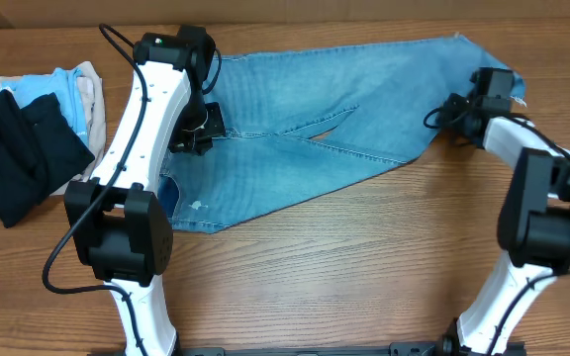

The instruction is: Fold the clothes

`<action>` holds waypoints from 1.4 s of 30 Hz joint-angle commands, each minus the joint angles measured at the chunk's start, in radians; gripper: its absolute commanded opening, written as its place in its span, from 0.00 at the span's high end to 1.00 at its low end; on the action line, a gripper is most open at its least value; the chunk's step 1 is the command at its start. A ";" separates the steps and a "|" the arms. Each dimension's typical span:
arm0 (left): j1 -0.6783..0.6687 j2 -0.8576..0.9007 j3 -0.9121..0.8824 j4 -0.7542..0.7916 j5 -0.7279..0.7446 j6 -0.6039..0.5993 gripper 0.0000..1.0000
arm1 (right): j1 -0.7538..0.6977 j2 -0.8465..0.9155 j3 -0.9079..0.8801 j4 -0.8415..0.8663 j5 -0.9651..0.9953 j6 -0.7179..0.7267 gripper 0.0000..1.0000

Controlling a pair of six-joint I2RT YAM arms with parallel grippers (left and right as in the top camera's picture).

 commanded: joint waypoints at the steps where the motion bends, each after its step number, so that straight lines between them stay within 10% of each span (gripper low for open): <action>1: 0.005 -0.005 -0.003 0.004 -0.033 0.018 0.94 | -0.029 -0.195 0.005 -0.125 0.098 0.002 0.96; 9: 0.006 -0.005 -0.003 0.023 -0.043 0.019 0.95 | -0.042 -0.575 0.043 -0.661 0.202 0.056 0.94; 14: 0.006 -0.005 -0.003 0.022 -0.043 0.027 0.96 | -0.042 -0.601 0.043 -0.648 0.327 0.104 0.91; 17: 0.006 -0.005 -0.004 0.021 -0.043 0.027 0.95 | -0.042 -0.562 0.042 -0.586 0.326 0.102 0.59; 22: 0.005 -0.005 -0.003 0.022 -0.030 0.026 0.95 | -0.069 -0.428 0.042 -0.462 0.419 0.039 0.54; 26: 0.005 -0.005 -0.004 0.021 -0.032 0.048 0.94 | -0.103 -0.374 0.042 -0.626 0.370 0.052 0.31; 32: 0.006 -0.005 -0.003 0.023 -0.032 0.053 0.92 | -0.193 -0.375 0.039 -0.908 0.373 0.181 0.23; 42: 0.006 -0.005 -0.004 0.027 -0.032 0.060 0.89 | -0.370 -0.375 -0.101 -0.837 0.223 0.179 0.21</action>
